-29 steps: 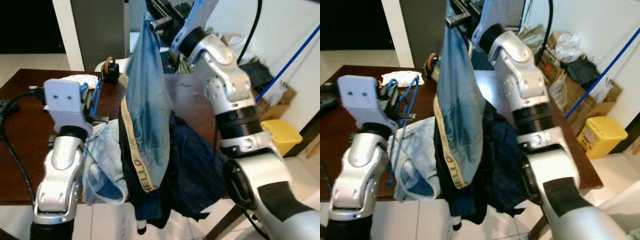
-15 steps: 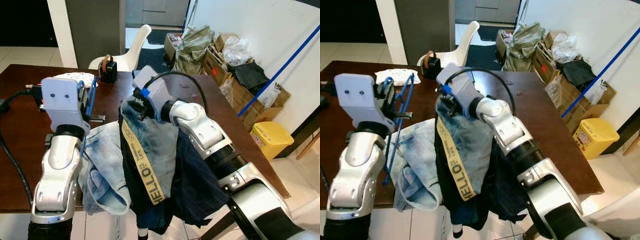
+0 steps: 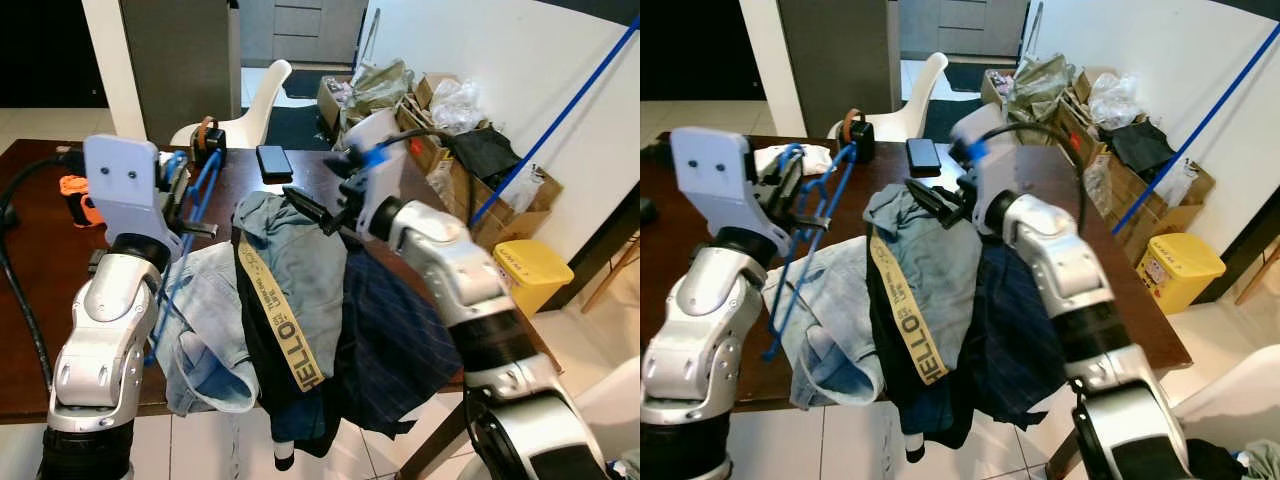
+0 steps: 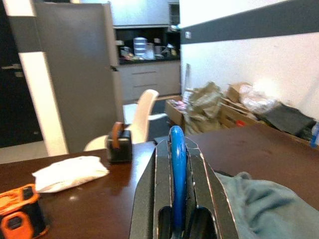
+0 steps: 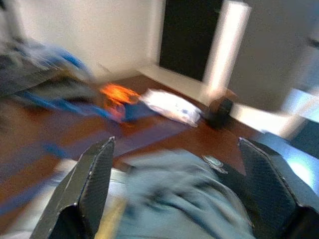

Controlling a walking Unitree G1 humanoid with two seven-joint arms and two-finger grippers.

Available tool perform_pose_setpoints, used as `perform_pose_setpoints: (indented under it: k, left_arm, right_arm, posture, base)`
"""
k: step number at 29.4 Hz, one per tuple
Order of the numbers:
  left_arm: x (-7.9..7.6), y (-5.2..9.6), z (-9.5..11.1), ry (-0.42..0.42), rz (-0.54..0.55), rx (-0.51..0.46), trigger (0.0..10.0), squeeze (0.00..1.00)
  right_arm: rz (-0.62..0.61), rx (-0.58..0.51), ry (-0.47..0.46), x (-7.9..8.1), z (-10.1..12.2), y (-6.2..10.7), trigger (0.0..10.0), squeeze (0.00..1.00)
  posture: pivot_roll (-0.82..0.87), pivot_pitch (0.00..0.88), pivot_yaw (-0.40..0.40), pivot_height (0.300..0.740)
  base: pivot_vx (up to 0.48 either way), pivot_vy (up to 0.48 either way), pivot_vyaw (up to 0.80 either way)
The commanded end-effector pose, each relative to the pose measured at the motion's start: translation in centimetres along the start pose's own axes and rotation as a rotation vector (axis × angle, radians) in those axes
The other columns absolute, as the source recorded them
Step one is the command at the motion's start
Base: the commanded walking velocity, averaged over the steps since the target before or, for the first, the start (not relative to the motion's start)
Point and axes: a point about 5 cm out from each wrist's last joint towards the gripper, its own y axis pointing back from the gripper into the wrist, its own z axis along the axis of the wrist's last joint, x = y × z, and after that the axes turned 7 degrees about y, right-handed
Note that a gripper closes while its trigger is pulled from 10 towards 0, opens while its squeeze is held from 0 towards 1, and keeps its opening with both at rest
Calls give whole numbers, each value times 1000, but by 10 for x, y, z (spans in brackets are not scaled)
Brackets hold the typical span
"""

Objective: Hang hanger

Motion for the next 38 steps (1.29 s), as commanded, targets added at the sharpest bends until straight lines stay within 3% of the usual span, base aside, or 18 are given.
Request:
perform_pose_setpoints:
  k: [1, 2, 6, 14, 21, 38]
  left_arm:
    - [-3, -1, 2, 2, -27, 6, 10000, 0]
    - [-3, -2, 4, 20, -60, 18, 10000, 0]
    - [-5, -1, 6, 20, -115, 42, 10000, 0]
    - [-16, 6, 2, 24, -263, 106, 10000, 0]
    - [-30, 12, 5, 85, -366, 131, 10000, 0]
    - [-35, 9, 17, 98, -421, 110, 10000, 0]
  right_arm:
    - [55, -38, -23, 3, 6, 4, 10000, 0]
    - [133, -90, -52, 11, 10, 15, 10000, 0]
    - [180, -134, -104, 18, 11, 24, 10000, 0]
    - [133, -135, -201, 28, -8, 27, 10000, 0]
    - [223, -150, -265, 45, -9, 32, 10000, 0]
    - [278, -169, -321, 53, -11, 43, 10000, 0]
  posture:
    - [82, 26, -85, 740]
    - [72, 25, -74, 740]
    - [73, 26, -70, 740]
    - [81, 30, -58, 740]
    - [85, 29, -53, 740]
    - [86, 21, -45, 740]
  base:
    - [0, 0, 0]
    - [0, 0, 0]
    - [-63, 0, 0]
    - [-338, 0, 0]
    - [-395, 0, 0]
    - [-394, 0, 0]
